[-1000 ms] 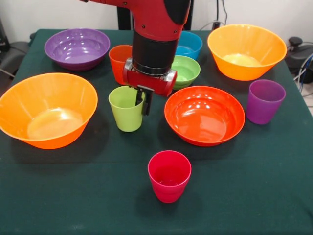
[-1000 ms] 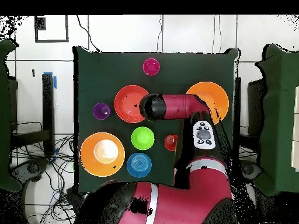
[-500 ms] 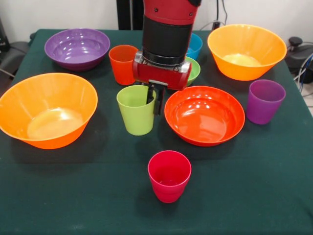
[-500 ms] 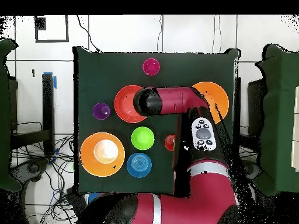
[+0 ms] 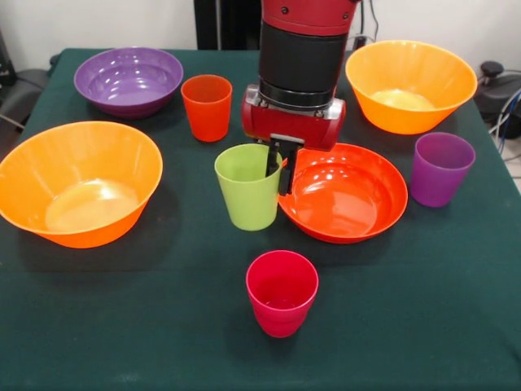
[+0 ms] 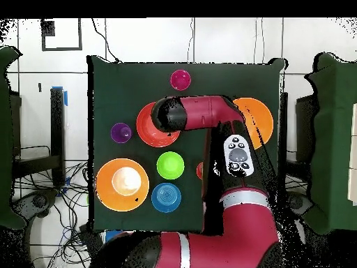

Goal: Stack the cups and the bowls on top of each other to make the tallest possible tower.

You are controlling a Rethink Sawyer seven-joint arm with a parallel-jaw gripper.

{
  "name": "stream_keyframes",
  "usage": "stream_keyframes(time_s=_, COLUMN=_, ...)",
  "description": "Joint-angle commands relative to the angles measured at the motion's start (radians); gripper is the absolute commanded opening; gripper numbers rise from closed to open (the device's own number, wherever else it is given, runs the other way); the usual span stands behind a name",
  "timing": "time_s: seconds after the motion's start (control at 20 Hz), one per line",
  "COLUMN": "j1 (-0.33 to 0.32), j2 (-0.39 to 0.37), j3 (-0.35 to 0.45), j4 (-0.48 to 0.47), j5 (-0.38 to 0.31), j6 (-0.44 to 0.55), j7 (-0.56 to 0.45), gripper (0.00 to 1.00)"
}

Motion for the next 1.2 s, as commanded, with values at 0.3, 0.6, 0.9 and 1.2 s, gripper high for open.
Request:
stream_keyframes(time_s=0.3, j1=0.048, j2=0.004, j3=0.084, j4=-0.125, j5=-0.076, j6=0.271, j7=-0.255, gripper=0.00)
stream_keyframes(time_s=0.6, j1=0.048, j2=-0.020, j3=0.092, j4=-0.128, j5=-0.073, j6=0.328, j7=-0.273, gripper=0.00)
stream_keyframes(time_s=0.9, j1=0.047, j2=-0.014, j3=0.107, j4=-0.172, j5=-0.057, j6=0.382, j7=-0.276, gripper=0.00)
stream_keyframes(time_s=1.2, j1=0.040, j2=-0.011, j3=0.135, j4=-0.218, j5=-0.052, j6=0.412, j7=-0.303, gripper=0.00)
